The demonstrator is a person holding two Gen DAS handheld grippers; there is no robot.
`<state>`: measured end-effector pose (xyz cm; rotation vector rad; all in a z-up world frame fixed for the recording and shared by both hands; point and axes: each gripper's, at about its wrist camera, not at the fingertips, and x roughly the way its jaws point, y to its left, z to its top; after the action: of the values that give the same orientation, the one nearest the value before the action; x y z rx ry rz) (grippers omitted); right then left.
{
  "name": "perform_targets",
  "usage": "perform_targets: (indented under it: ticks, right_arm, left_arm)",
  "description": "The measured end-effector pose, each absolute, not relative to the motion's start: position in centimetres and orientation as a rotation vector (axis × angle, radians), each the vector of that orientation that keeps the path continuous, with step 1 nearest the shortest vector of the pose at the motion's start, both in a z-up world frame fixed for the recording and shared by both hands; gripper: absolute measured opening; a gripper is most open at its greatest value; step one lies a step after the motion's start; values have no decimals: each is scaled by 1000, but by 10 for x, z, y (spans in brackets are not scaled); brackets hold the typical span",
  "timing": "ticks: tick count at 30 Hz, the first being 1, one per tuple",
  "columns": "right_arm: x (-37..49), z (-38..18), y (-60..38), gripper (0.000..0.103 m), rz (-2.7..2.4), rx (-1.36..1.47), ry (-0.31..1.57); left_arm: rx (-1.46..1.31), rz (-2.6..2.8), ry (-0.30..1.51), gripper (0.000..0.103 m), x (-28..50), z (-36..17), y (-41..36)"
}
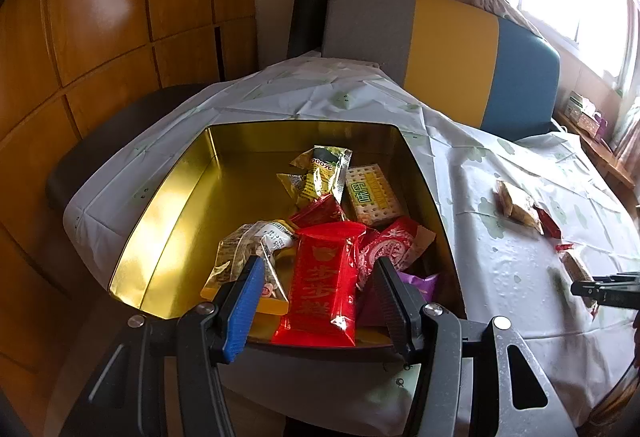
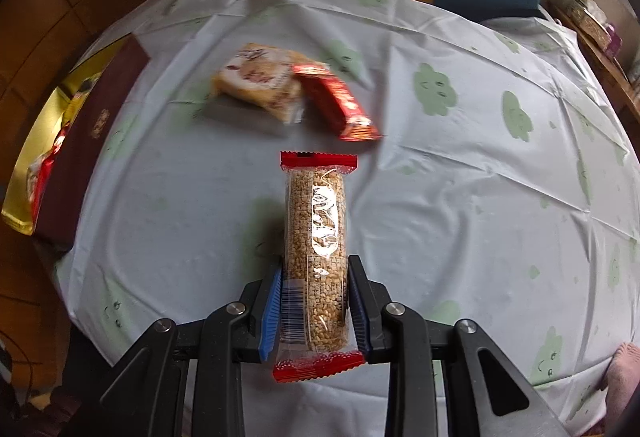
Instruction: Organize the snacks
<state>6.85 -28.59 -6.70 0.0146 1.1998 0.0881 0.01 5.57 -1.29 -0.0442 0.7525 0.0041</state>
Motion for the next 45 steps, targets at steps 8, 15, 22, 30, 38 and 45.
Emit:
perform_targets:
  ticks: [8,15,22,30,38,45]
  right_arm:
    - [63,-81,-266,31,92,-33,1207]
    - [60,-74,-270,31,112,21,1190]
    - [66,-54,-241,31,208,60,1142]
    - [75,-17,-173,31,370,60,1072]
    - [90,6,-99,31,507,12,1012]
    - [113,-6,-49,31,553,-14,1023]
  left_arm:
    - [-35,5,742,57,-2,-11,55]
    - [-35,8,735,57,-3,-9,56]
    - [-39,13,731,57,-2,-7,60]
    - [-45,28,727,57,-4,-7,66]
    - [-63,49,724,57,-5,-8,78]
    - [-81,71,736,57,-5,-12,91]
